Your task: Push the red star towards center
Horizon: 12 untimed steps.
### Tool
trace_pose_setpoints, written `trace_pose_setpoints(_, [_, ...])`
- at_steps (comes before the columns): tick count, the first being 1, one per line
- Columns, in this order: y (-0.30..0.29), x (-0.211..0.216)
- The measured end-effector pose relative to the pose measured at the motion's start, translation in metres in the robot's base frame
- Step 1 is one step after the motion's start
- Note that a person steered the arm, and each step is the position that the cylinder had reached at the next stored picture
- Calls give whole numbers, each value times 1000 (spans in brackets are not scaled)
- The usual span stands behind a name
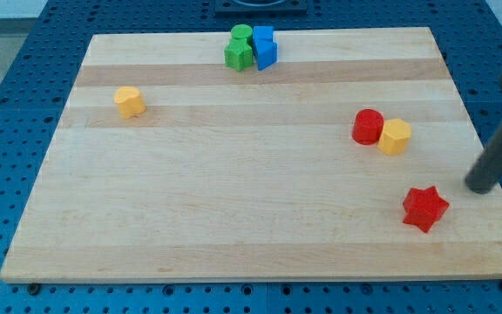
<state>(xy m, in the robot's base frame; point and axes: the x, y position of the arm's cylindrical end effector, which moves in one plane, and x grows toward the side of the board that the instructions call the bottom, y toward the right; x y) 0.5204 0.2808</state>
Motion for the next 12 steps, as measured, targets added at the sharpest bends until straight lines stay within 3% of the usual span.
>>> trace_pose_setpoints(1, [-6,34])
trace_pose_setpoints(3, [-148,15])
trace_pose_setpoints(4, [-181,14])
trace_pose_setpoints(6, [-55,24])
trace_pose_setpoints(7, [-78,73])
trace_pose_setpoints(8, [-140,69])
trace_pose_setpoints(10, [-255,-31])
trace_pose_setpoints(12, [-205,-5])
